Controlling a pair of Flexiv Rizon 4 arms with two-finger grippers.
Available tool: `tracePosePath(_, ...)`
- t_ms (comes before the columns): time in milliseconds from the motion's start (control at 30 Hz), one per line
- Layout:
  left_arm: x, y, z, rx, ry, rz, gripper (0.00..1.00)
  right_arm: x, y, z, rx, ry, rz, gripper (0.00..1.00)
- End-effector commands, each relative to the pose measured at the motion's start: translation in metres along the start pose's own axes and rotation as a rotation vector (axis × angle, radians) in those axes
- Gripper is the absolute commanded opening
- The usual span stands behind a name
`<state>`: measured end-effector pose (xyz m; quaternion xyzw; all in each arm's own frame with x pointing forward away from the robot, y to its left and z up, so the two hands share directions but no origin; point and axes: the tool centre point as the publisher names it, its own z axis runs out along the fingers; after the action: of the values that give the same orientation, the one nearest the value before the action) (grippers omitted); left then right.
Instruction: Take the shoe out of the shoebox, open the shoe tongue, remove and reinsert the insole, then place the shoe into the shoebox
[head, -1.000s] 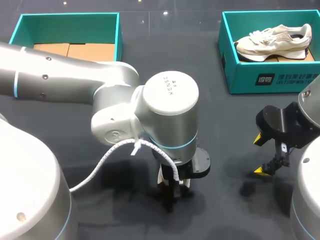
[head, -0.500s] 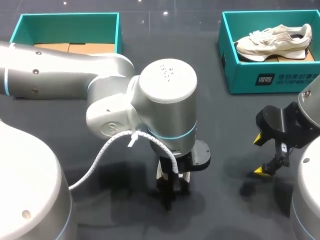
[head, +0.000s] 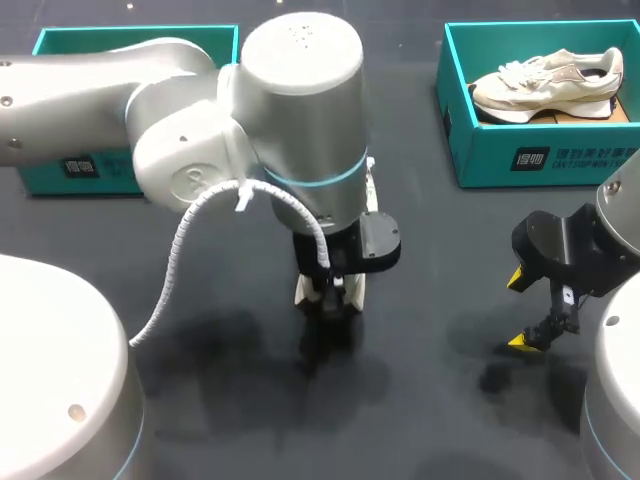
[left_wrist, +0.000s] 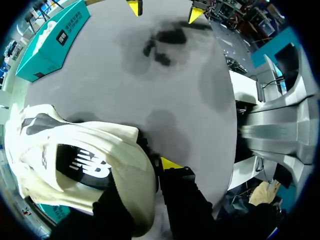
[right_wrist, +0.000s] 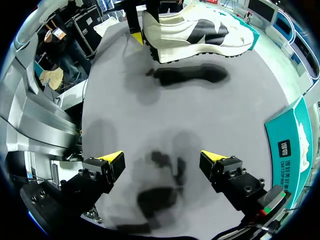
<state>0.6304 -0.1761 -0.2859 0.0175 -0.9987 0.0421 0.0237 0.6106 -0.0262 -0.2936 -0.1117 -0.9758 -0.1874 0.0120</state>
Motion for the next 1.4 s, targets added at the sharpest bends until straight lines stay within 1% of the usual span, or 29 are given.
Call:
tracePosePath(33, -0.014, 0.027, -0.053, 0.022, 0.001, 0.0, 0.0, 0.002, -0.001, 0.0, -0.001, -0.004, 0.0, 1.0)
tracePosePath(267, -0.047, 0.039, -0.084, 0.034, 0.056, -0.005, 0.0, 0.002, -0.001, 0.0, -0.001, -0.004, 0.0, 1.0)
tracePosePath(300, -0.05, 0.041, -0.087, 0.034, 0.054, -0.01, 0.0, 0.002, -0.001, 0.0, -0.001, -0.004, 0.0, 1.0)
tracePosePath(333, -0.057, 0.043, -0.092, 0.019, 0.056, -0.019, 0.0, 0.002, -0.001, 0.0, -0.001, -0.004, 0.0, 1.0)
tracePosePath(633, -0.097, 0.063, -0.127, 0.017, 0.047, -0.084, 0.0, 0.002, -0.001, 0.0, -0.001, -0.004, 0.0, 1.0)
tracePosePath(1167, -0.097, 0.063, -0.127, 0.017, 0.047, -0.084, 0.0, 0.002, -0.001, 0.0, -0.001, -0.004, 0.0, 1.0)
tracePosePath(1200, -0.098, 0.067, -0.13, 0.022, 0.04, -0.089, 0.0, 0.002, -0.001, 0.0, -0.001, -0.004, 0.0, 1.0)
tracePosePath(1233, -0.102, 0.072, -0.134, 0.046, 0.067, -0.094, 0.0, 0.002, -0.001, 0.0, -0.001, -0.004, 0.0, 1.0)
tracePosePath(1300, -0.116, 0.085, -0.14, 0.048, 0.063, -0.12, 0.0, 0.002, -0.001, 0.0, -0.001, -0.004, 0.0, 1.0)
tracePosePath(1333, -0.123, 0.093, -0.143, 0.061, 0.076, -0.132, 0.0, 0.002, -0.001, 0.0, -0.001, -0.004, 0.0, 1.0)
tracePosePath(1400, -0.132, 0.107, -0.15, 0.053, 0.064, -0.155, 0.0, 0.002, -0.001, 0.0, -0.001, -0.004, 0.0, 1.0)
